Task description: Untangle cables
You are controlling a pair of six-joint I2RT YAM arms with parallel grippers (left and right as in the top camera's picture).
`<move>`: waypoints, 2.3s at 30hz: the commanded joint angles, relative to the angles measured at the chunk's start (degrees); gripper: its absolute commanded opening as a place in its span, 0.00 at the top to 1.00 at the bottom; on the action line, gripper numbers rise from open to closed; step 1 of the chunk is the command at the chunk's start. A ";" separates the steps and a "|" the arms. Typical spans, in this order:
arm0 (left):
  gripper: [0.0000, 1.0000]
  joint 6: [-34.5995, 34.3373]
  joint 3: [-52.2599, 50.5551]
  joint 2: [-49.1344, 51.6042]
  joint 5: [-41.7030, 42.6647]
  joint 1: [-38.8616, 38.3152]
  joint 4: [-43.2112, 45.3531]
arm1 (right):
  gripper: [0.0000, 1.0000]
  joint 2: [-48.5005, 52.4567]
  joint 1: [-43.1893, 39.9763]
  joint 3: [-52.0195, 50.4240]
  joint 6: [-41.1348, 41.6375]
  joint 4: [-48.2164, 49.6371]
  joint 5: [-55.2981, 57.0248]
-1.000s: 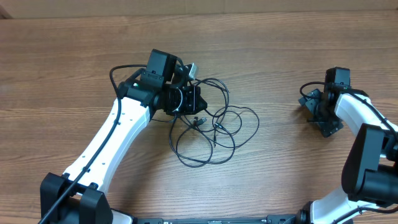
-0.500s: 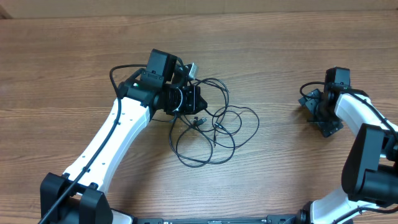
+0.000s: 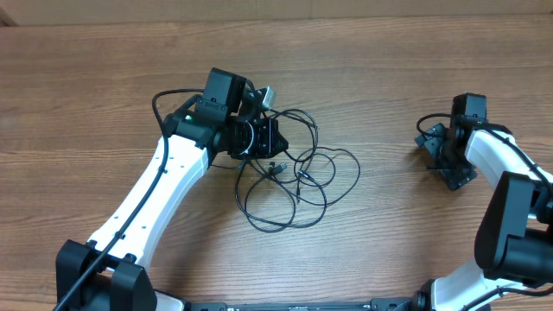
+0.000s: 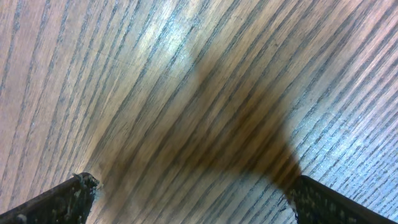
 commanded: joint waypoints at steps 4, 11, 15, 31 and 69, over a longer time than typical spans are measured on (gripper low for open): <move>0.92 1.05 0.55 -0.28 -0.31 -0.26 0.24 | 0.00 0.74 -0.22 -1.70 0.07 0.59 -1.57; 0.92 1.05 0.55 -0.28 -0.31 -0.26 0.24 | 0.00 0.74 -0.22 -1.70 0.07 0.57 -1.57; 0.91 1.07 0.55 -0.28 -0.33 -0.26 0.22 | 0.00 0.74 -0.22 -1.70 0.07 0.59 -1.57; 0.90 1.05 0.55 -0.28 -1.62 -0.22 1.73 | 0.00 0.74 -0.22 -1.70 0.07 0.59 -1.57; 0.56 4.07 0.52 4.22 -28.83 -0.20 3.80 | 0.00 0.74 -0.22 -1.70 0.07 0.59 -1.57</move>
